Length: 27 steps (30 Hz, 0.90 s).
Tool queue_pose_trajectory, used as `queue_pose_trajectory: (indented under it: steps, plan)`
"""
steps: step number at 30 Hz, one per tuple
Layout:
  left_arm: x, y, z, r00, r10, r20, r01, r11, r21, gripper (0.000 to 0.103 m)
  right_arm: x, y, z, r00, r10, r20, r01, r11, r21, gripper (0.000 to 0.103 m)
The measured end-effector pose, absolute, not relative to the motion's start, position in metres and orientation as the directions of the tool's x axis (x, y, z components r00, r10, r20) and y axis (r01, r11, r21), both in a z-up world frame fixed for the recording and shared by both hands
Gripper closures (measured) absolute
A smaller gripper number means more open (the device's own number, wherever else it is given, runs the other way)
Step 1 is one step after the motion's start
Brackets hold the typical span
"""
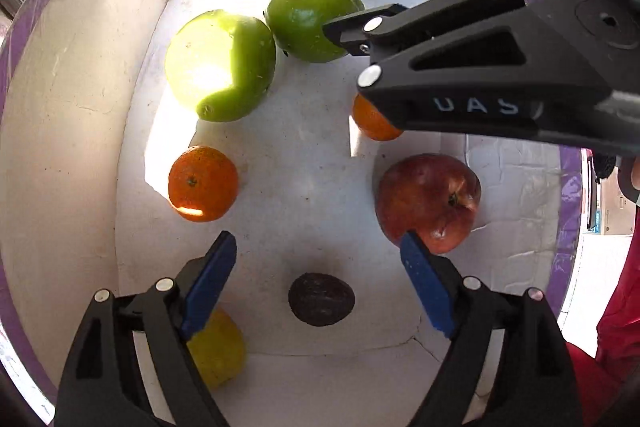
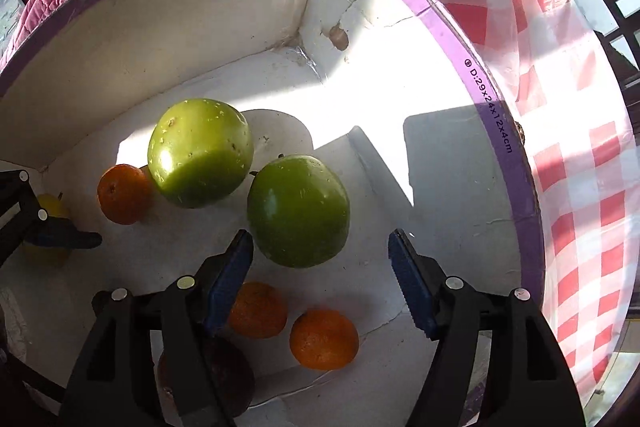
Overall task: Organize fruits
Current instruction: 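Move both tools back to the remaining dates on the table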
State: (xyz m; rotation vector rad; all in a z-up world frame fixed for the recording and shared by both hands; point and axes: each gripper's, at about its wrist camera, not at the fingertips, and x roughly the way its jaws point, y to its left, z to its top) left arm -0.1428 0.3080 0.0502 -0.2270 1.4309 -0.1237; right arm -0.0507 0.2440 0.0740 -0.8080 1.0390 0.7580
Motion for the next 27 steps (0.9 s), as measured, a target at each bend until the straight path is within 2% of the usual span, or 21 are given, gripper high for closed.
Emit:
queue_pose_trajectory:
  steps: [2, 4, 5, 7, 8, 11, 14, 17, 21, 24, 27]
  plan:
    - [-0.148, 0.317, 0.067, 0.218, -0.174, -0.96, -0.105, 0.974, -0.201, 0.019, -0.053, 0.219, 0.11, 0.321, 0.306, -0.896, -0.84, 0.53, -0.12, 0.034]
    - [-0.159, 0.318, 0.102, 0.376, -0.018, -0.927, -0.171, 0.981, -0.089, 0.019, -0.054, 0.193, 0.147, 0.365, 0.443, -0.819, -0.826, 0.561, -0.064, 0.023]
    - [-0.166, 0.314, 0.123, 0.464, 0.052, -0.884, -0.189, 0.981, -0.042, 0.019, -0.056, 0.176, 0.164, 0.404, 0.496, -0.769, -0.815, 0.577, -0.056, 0.019]
    - [-0.182, 0.298, 0.167, 0.624, 0.132, -0.77, -0.211, 0.978, -0.003, 0.012, -0.052, 0.136, 0.186, 0.476, 0.576, -0.664, -0.785, 0.619, -0.026, 0.018]
    - [-0.19, 0.29, 0.187, 0.69, 0.148, -0.708, -0.217, 0.976, -0.006, 0.002, -0.049, 0.119, 0.198, 0.514, 0.598, -0.615, -0.762, 0.648, -0.008, 0.017]
    - [-0.206, 0.25, 0.237, 0.833, 0.147, -0.533, -0.181, 0.983, -0.011, 0.002, -0.028, 0.055, 0.22, 0.627, 0.59, -0.509, -0.666, 0.745, 0.043, 0.017]
    - [-0.193, 0.182, 0.256, 0.888, 0.075, -0.453, -0.076, 0.997, 0.016, 0.002, -0.006, -0.009, 0.209, 0.653, 0.587, -0.479, -0.577, 0.795, 0.188, 0.017]
    - [-0.172, 0.113, 0.242, 0.897, -0.027, -0.44, 0.043, 0.999, 0.027, 0.002, 0.01, -0.057, 0.169, 0.686, 0.535, -0.493, -0.466, 0.844, 0.267, 0.017]
    - [-0.137, 0.028, 0.162, 0.837, -0.126, -0.532, 0.151, 0.988, 0.004, 0.002, 0.018, -0.092, 0.11, 0.689, 0.464, -0.556, -0.368, 0.886, 0.282, 0.017]
    - [-0.1, 0.001, 0.101, 0.785, -0.04, -0.618, 0.1, 0.993, 0.062, 0.002, 0.029, -0.113, 0.073, 0.667, 0.431, -0.607, -0.308, 0.902, 0.302, 0.017]
    - [-0.07, 0.006, 0.054, 0.726, 0.045, -0.686, 0.032, 0.995, 0.099, 0.002, 0.042, -0.138, 0.048, 0.639, 0.422, -0.643, -0.237, 0.903, 0.358, 0.017]
